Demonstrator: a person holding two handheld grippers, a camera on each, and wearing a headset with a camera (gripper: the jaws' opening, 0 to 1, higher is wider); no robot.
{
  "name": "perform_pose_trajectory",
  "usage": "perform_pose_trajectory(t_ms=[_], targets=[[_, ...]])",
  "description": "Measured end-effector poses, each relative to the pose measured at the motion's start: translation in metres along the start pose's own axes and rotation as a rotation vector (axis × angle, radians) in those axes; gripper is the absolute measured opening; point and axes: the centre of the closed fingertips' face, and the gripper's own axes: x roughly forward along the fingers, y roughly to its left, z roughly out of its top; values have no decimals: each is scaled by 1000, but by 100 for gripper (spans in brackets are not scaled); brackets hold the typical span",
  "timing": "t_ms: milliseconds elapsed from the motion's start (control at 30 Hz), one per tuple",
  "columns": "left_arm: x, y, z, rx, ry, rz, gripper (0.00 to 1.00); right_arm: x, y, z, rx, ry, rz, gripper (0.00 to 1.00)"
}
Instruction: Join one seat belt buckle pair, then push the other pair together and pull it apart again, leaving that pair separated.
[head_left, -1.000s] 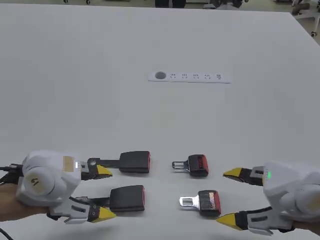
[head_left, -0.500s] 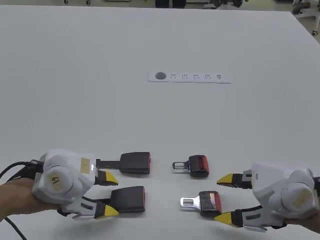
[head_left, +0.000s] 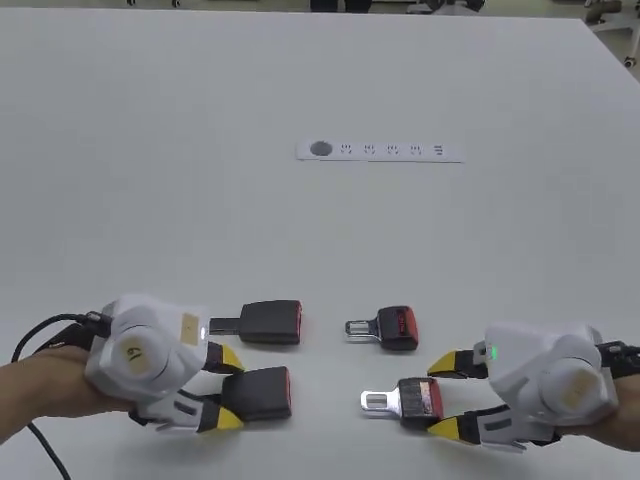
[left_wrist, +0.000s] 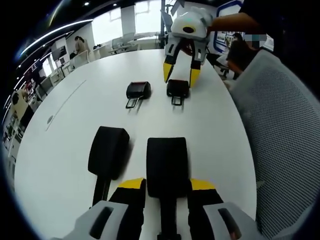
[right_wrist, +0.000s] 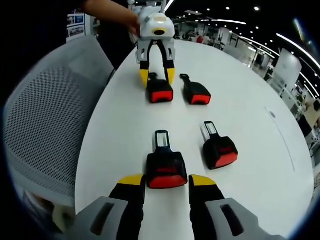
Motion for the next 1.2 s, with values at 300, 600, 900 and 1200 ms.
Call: perform_pose_trajectory(t_ms=[300,600,900,1200], targets=[[2,-1,-4,32,21,-17,33,3,1,-4,-11,8,8,31],[5,-1,-7,52,34,-39,33,4,0,-4,-23,7,14,30],[6,-2,-6,59,34,-54,33,2,1,-2,-28,12,18,30],[7,-3,-5,54,28,-62,33,2,1,2,-21,4,23,30]])
